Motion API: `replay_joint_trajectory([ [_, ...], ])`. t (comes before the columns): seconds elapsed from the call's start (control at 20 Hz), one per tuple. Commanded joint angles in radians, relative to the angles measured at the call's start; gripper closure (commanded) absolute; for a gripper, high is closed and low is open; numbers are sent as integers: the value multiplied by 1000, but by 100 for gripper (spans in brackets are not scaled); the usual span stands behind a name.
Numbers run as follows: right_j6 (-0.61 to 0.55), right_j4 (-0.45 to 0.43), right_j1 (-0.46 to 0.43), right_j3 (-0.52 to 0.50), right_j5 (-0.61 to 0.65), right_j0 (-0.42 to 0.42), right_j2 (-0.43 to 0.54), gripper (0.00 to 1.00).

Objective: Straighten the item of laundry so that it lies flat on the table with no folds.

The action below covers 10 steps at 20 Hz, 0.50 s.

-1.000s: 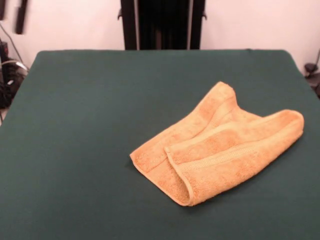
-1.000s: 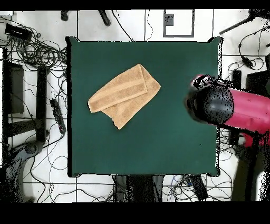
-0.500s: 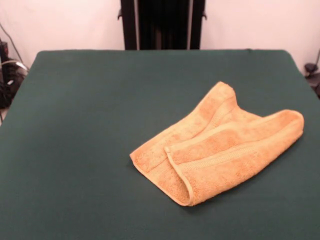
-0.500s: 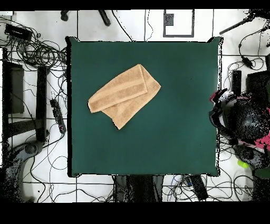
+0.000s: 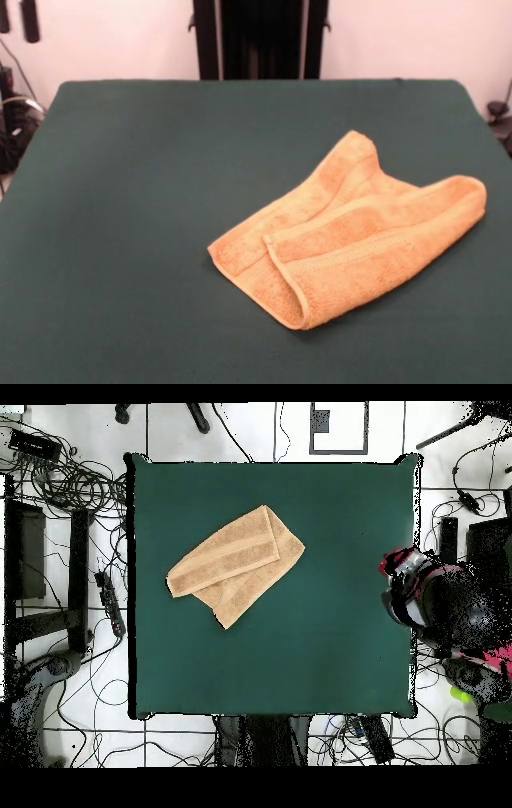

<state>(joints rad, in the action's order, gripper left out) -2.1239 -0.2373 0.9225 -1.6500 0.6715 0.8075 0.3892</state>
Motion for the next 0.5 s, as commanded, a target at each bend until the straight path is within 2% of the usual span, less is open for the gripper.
replay_joint_trajectory([
  [0.05,291,141,-56,-272,7,99,361,0],
  [0.35,244,174,-100,-332,-20,192,503,0],
  [0.5,242,187,-162,-348,-21,249,580,0],
])
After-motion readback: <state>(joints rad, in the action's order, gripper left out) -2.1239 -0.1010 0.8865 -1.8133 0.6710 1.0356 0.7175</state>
